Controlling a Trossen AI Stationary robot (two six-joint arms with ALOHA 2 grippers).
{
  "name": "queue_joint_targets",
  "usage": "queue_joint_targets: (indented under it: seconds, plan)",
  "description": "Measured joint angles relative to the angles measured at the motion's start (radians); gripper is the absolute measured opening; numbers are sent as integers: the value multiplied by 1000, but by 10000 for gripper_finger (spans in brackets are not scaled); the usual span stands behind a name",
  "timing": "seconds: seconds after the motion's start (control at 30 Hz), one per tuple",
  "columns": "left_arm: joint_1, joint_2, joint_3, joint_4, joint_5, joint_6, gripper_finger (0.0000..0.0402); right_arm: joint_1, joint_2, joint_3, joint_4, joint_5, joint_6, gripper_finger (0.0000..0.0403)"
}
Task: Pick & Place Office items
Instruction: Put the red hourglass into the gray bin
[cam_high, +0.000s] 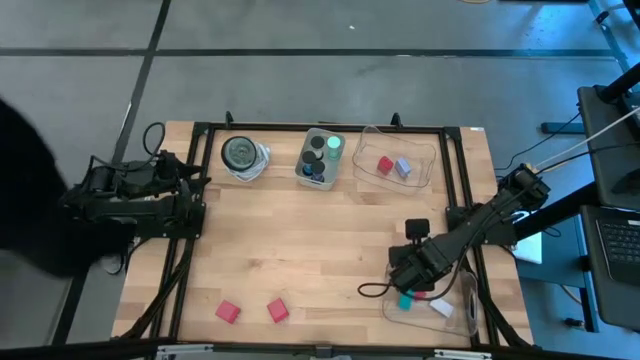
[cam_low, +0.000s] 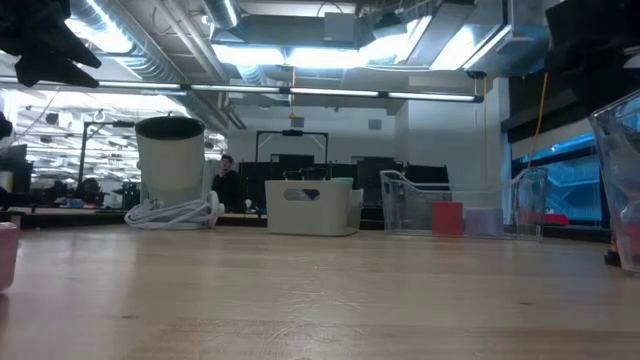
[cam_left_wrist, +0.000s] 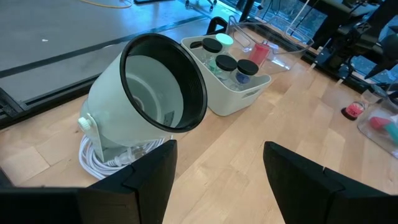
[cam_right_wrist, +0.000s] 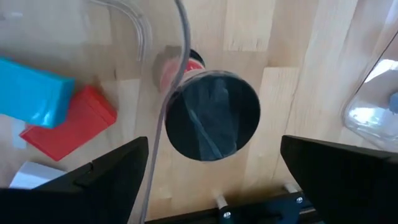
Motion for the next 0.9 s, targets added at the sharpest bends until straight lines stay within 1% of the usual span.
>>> queue_joint_targets:
  seconds: [0.27, 0.43, 0.7, 0.9]
  plan:
    - [0, 0, 0, 0, 0, 0, 237, -2, -42, 0, 3, 1, 12, 370]
    - [0, 0, 0, 0, 0, 0, 237, -7, -44, 0, 5, 51, -9, 371]
    - [0, 0, 0, 0, 0, 0, 237, -47, -45, -40, 57, 30, -61, 370]
    - [0, 0, 0, 0, 0, 0, 237, -64, -45, -40, 57, 27, -92, 355]
